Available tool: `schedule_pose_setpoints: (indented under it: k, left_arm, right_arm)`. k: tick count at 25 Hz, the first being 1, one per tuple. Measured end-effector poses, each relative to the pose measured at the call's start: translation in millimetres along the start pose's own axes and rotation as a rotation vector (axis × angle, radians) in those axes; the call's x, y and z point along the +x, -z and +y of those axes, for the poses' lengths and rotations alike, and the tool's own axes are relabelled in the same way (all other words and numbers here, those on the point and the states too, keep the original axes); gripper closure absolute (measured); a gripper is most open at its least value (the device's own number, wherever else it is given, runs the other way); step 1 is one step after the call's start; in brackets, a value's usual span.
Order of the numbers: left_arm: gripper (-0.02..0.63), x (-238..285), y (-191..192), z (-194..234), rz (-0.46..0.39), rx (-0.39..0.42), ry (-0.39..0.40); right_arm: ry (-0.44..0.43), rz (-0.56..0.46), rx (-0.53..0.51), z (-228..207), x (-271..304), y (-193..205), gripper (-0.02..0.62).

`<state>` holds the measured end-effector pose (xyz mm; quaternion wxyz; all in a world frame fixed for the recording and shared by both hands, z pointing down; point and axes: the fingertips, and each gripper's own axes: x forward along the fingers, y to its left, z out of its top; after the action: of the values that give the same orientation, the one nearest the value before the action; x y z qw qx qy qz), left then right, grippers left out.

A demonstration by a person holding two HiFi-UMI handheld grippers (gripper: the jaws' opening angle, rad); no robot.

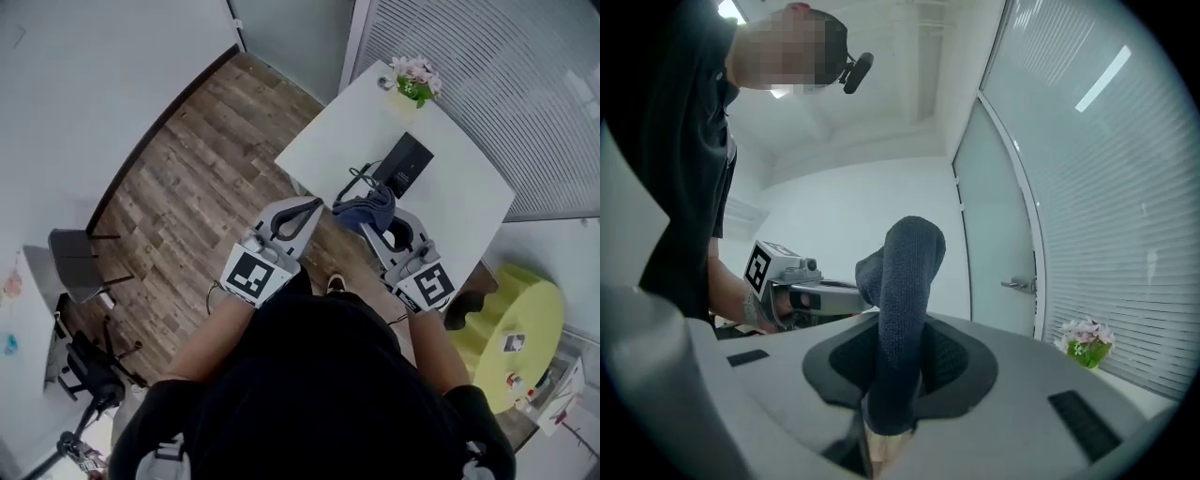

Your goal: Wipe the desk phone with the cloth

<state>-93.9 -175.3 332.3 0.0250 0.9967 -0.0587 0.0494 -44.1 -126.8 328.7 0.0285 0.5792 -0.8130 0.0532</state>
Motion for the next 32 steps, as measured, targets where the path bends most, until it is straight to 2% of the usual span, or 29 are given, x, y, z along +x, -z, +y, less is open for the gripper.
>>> schedule_pose_setpoints:
  k: [8,12,15,20,25,32]
  left_arm:
    - [0.595,44,12,46,0.041,0.009,0.216]
    - [0.595,63,21,51,0.071,0.041,0.33]
    - [0.595,79,28,49,0.087,0.033,0.408]
    - [0.595,118,39,40,0.113,0.011,0.462]
    - [0.595,156,50,24,0.13,0.006,0.503]
    - [0.595,219,69,11,0.161,0.05,0.481]
  right_arm:
    - [0.226,0.037,0.034,-35,27,12,0.503]
    - [0.364,0.059,0.063,-49,25,26,0.503]
    - [0.477,0.061,0.095,-57,16,34,0.503]
    - [0.591,0.059,0.127,-92,-4,46,0.503]
    - [0.661,0.059,0.152,-130,-30,59,0.503]
    - [0.707,0.099,0.167,-195,-59,91,0.503]
